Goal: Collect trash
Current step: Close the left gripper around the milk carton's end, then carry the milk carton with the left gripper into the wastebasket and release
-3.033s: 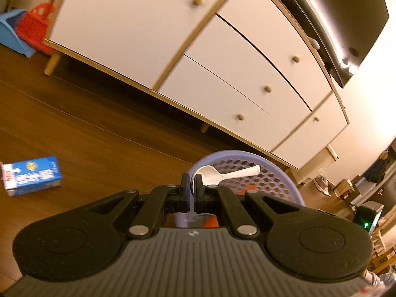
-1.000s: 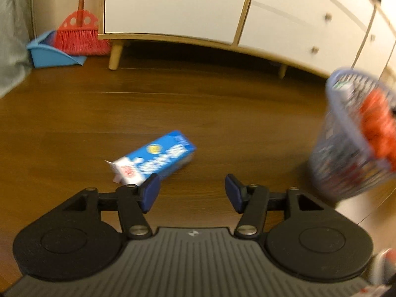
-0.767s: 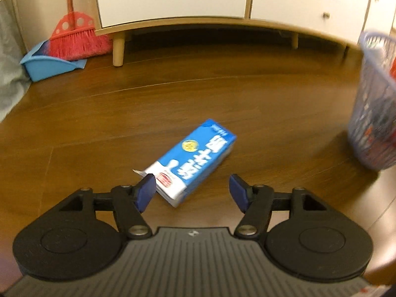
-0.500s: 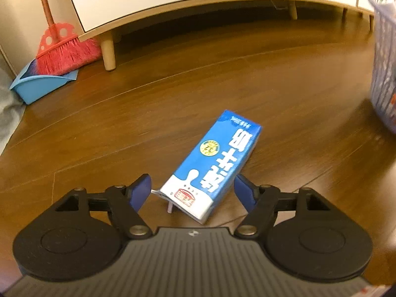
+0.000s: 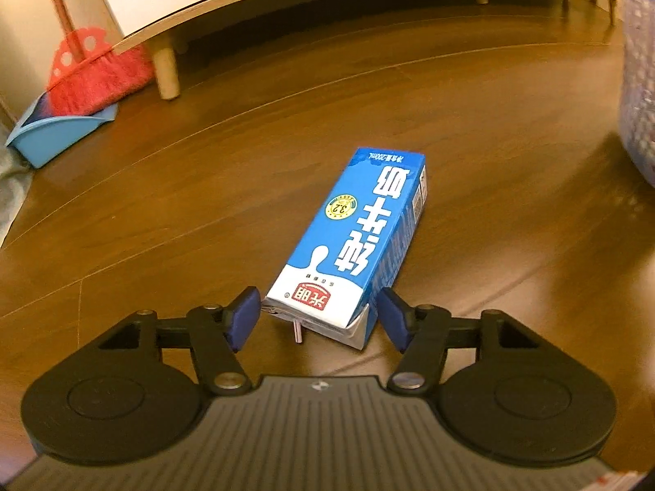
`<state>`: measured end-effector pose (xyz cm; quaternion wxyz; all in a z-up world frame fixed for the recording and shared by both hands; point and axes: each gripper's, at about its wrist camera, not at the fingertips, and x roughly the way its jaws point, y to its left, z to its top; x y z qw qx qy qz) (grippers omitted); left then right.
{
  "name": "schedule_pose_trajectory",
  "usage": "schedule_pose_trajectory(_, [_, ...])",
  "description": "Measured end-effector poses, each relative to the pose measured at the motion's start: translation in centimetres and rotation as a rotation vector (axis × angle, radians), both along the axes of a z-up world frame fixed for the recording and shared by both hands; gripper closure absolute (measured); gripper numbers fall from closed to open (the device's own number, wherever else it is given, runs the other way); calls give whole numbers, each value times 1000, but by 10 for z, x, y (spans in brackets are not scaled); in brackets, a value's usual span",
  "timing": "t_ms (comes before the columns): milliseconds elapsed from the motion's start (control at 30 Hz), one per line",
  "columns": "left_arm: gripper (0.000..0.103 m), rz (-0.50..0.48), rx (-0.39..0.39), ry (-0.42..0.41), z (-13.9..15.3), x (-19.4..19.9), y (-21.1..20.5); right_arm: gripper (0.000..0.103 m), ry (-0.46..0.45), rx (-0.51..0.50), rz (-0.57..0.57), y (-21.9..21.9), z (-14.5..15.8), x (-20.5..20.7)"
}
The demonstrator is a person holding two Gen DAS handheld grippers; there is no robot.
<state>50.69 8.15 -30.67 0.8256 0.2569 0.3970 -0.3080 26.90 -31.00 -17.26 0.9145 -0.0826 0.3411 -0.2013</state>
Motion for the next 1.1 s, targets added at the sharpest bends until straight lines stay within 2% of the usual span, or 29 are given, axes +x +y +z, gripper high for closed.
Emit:
schedule_pose_trajectory(100, [42, -37, -11, 17, 10, -13, -7, 90, -2, 3, 0, 0, 0, -1])
schedule_pose_trajectory(167, [29, -43, -2, -7, 14, -18, -15, 90, -3, 5, 1, 0, 0, -1])
schedule_pose_trajectory(233, [26, -46, 1, -24, 17, -16, -23, 90, -2, 5, 3, -1, 1, -2])
schedule_pose_trajectory(400, [26, -77, 46, 29, 8, -12, -39, 90, 2, 13, -5, -5, 1, -3])
schedule_pose_trajectory(433, [27, -75, 52, 34, 5, -12, -40, 90, 2, 17, -8, -6, 1, -3])
schedule_pose_trajectory(533, [45, -53, 46, 54, 0, -9, -39, 90, 2, 22, -15, -7, 0, -4])
schedule_pose_trajectory(633, [55, -42, 17, 56, 3, -11, -37, 90, 1, 26, -18, -7, 0, -4])
schedule_pose_trajectory(800, [59, -14, -25, 61, 16, -23, -33, 90, -2, 24, -15, -6, 0, -3])
schedule_pose_trajectory(1100, [60, 5, -105, 52, 47, -48, -26, 90, -7, 28, -12, -6, 1, -1])
